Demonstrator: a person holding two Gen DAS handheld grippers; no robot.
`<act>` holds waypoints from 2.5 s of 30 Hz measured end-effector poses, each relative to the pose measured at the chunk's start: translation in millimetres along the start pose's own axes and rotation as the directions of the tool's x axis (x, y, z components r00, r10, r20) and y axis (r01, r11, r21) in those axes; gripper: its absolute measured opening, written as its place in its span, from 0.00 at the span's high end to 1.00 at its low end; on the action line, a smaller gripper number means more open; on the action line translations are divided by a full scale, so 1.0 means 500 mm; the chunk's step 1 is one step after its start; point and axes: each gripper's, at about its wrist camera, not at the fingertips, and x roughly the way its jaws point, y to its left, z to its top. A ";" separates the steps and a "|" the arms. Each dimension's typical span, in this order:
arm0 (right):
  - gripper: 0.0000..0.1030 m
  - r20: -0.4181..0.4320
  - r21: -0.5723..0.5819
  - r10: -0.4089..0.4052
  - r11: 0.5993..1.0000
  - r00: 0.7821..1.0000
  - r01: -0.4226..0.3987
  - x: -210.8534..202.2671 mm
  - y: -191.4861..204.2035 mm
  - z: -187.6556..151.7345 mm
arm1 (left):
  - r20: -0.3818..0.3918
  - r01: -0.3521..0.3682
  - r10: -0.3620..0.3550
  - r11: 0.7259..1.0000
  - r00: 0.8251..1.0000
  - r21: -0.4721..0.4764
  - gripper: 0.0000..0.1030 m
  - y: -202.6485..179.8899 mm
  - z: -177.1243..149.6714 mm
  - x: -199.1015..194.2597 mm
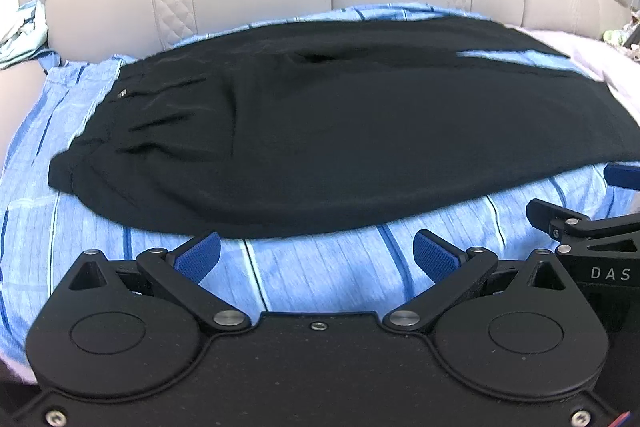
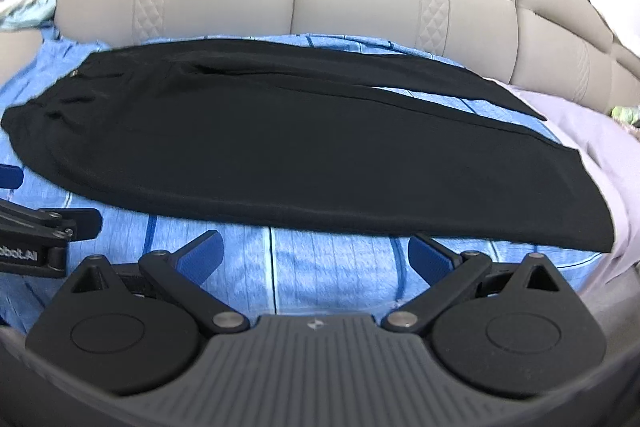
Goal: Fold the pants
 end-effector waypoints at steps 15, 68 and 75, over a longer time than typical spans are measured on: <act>0.00 0.087 0.058 0.257 0.963 0.962 -0.263 0.244 0.062 0.245 | -0.012 -0.246 0.254 0.926 0.967 -0.287 0.04 0.352 0.086 0.101; 0.59 -0.282 -0.135 0.289 0.932 0.915 -0.336 0.626 0.832 0.559 | 0.194 -0.081 0.293 0.717 0.936 -0.692 0.80 0.539 -0.034 0.183; 0.61 -0.258 -0.069 0.460 0.868 0.850 -0.491 0.586 0.907 0.595 | 0.215 -0.182 0.445 0.693 0.869 -0.698 0.81 0.592 -0.041 0.119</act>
